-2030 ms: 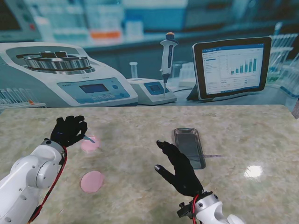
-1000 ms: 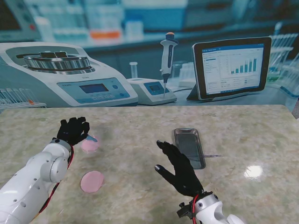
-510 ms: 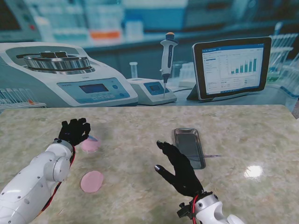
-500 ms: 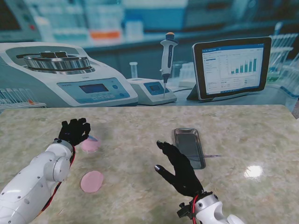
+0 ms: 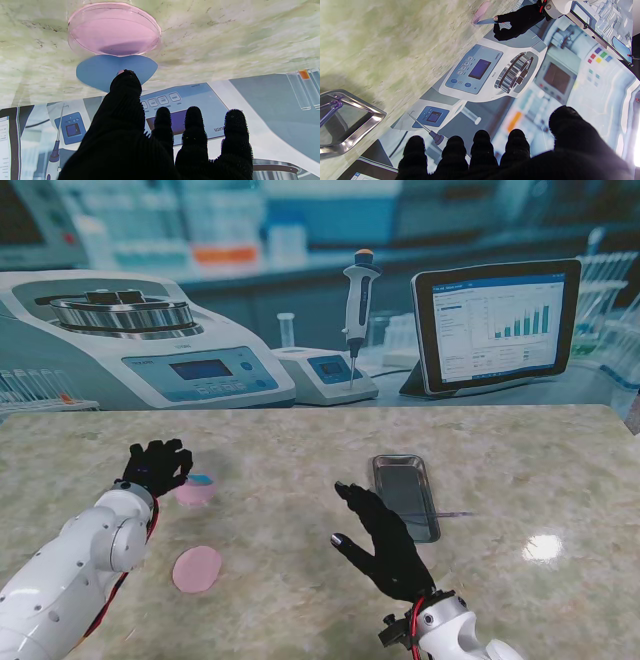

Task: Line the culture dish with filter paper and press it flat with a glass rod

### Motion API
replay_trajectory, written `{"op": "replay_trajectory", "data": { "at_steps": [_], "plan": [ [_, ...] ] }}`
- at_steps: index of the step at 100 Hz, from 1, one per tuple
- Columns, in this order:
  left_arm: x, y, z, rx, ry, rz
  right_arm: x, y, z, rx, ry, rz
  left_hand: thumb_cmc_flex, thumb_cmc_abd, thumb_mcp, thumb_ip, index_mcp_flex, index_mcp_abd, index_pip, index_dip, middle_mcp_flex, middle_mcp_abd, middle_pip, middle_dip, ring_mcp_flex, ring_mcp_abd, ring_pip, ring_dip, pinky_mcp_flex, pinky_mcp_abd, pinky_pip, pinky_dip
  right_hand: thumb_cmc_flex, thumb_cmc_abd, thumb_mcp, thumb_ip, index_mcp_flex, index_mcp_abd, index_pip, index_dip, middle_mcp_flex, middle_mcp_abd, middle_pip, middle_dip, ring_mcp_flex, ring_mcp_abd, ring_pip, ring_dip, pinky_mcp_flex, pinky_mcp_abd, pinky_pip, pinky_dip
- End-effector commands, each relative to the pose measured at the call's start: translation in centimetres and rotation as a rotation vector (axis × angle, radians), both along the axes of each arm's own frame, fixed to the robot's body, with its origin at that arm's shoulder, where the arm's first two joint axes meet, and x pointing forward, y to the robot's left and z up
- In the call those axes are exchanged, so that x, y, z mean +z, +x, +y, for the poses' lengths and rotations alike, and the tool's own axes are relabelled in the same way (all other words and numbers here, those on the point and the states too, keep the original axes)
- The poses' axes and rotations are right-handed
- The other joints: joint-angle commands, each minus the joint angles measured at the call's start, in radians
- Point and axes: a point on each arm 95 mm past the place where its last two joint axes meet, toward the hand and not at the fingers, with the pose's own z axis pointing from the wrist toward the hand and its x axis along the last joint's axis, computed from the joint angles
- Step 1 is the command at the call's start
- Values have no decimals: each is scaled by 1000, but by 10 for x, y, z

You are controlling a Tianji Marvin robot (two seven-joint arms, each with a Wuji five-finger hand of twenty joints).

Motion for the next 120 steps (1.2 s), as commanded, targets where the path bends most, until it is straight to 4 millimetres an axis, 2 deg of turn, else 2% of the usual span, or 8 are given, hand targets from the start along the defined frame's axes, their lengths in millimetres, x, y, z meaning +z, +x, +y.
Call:
{"op": "replay_trajectory", "data": {
  "at_steps": [1,34,41,46,54,75,100,120],
  "plan": [
    [0,-2,1,0,2,7,-1,-3,2,3,4,7,76,38,-8,30,-31,-44,-7,-17,-1,-9,-24,8,-22,4,-22,5,-20,-5,-5,18,4,31,-17,-9,7,-20,4,11,-22,-34,-5,0,-16,-14,-23,1,-12,-5,1,19],
    [0,-8,5,-3,26,36,-1,-2,3,4,6,5,0,-33,31,38,-140,-58,-63,-115,-23,-23,-92,20,-29,1,-64,5,-28,-11,-28,22,5,30,-17,-9,6,-21,3,11,-22,-35,-5,0,-16,-15,-23,1,-12,-5,1,19],
    [1,-9,6,-4,35,46,-1,-2,3,5,6,4,-78,-51,140,23,-157,-38,-112,-152,-29,-6,-131,33,-28,-2,-89,12,-30,-15,-41,27,5,29,-17,-9,6,-21,3,11,-22,-33,-5,0,-16,-14,-23,2,-12,-5,1,19],
    [1,-9,7,-4,40,51,-1,-2,3,5,7,3,-166,-67,271,4,-165,-12,-169,-163,-34,-8,-152,43,-29,-3,-102,17,-30,-16,-48,30,5,29,-17,-9,6,-21,3,11,-22,-34,-5,0,-16,-14,-23,2,-12,-5,1,19],
    [2,-10,8,-3,48,62,-1,-2,3,6,7,3,-285,-74,426,14,-178,14,-263,-177,-46,-14,-182,53,-33,-5,-123,17,-34,-19,-63,32,5,28,-17,-9,7,-21,3,10,-22,-33,-5,0,-16,-14,-23,2,-12,-5,1,19],
    [4,-12,11,-8,71,91,-1,-2,3,7,8,1,-379,-134,537,2,-162,67,-505,-353,-67,-24,-243,58,-42,-6,-168,16,-41,-21,-94,34,4,27,-17,-9,6,-21,3,10,-23,-33,-5,0,-16,-14,-23,2,-12,-5,0,19],
    [6,-14,11,-12,62,97,-1,-2,3,6,7,0,-416,-120,520,-9,-158,84,-652,-457,-72,-22,-275,39,-49,-4,-198,11,-46,-21,-120,34,5,26,-16,-9,7,-22,3,10,-22,-33,-5,0,-16,-14,-23,2,-12,-5,0,19],
    [14,-23,8,-29,-25,93,-1,-2,3,5,4,1,-489,-42,383,0,-146,86,-784,-529,-66,-36,-294,-71,-61,3,-264,-23,-56,-20,-223,19,7,24,-14,-9,7,-22,4,11,-21,-34,-3,1,-16,-14,-22,2,-12,-4,0,20]
  ]
}}
